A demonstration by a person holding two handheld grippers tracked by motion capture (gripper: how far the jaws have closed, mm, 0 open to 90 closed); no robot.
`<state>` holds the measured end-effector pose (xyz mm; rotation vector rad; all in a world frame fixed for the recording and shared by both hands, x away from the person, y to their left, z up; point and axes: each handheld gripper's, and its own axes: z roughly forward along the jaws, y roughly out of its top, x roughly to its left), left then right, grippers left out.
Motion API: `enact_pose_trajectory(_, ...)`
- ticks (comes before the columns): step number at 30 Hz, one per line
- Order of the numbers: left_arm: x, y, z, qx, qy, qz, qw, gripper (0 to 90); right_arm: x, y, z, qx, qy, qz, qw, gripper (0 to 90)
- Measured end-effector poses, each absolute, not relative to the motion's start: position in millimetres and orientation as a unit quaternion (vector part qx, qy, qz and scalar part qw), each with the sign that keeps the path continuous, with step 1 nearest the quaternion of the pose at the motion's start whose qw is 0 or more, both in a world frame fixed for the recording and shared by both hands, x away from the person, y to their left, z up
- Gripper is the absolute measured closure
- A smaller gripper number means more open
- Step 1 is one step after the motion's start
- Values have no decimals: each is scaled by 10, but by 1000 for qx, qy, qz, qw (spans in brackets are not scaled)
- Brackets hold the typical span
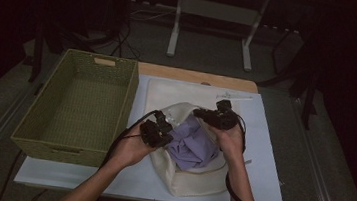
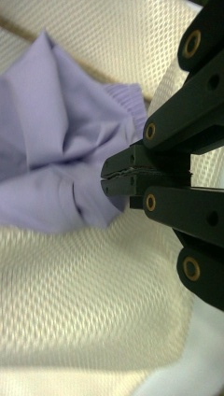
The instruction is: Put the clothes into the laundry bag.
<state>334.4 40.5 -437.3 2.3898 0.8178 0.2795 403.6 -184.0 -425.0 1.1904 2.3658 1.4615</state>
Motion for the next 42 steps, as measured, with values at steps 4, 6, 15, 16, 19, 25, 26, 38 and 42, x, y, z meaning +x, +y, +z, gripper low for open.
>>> enact_pose_trajectory(4, 3372, 422, -4383, 898, 311, 109, 292, 900, 4035, -1846, -4246, 392, 781, 482, 58, 867)
enact_pose_trajectory(6, 3381, 431, -4388, 897, 314, 115, 289, 900, 4034, -1850, -4245, 392, 781, 482, 58, 867)
enact_pose_trajectory(15, 3503, 372, -4486, 891, 336, 117, 282, 871, 4033, -1830, -4246, 390, 782, 482, 58, 866)
enact_pose_trajectory(16, 3517, 332, -4518, 894, 330, 107, 284, 871, 4032, -1822, -4242, 389, 783, 482, 59, 867)
enact_pose_trajectory(19, 3533, 231, -4580, 900, 310, 87, 293, 885, 4032, -1820, -4239, 389, 783, 483, 59, 867)
enact_pose_trajectory(25, 3535, 31, -4664, 906, 291, 70, 299, 896, 4032, -1822, -4240, 388, 783, 483, 58, 866)
enact_pose_trajectory(26, 3538, 3, -4674, 907, 287, 63, 301, 896, 4033, -1820, -4240, 387, 784, 483, 58, 867)
enact_pose_trajectory(38, 3498, -45, -4625, 908, 268, 49, 319, 736, 4028, -1858, -4248, 386, 787, 479, 55, 866)
enact_pose_trajectory(42, 3473, 141, -4464, 897, 279, 51, 340, 645, 4019, -1866, -4257, 384, 787, 479, 54, 866)
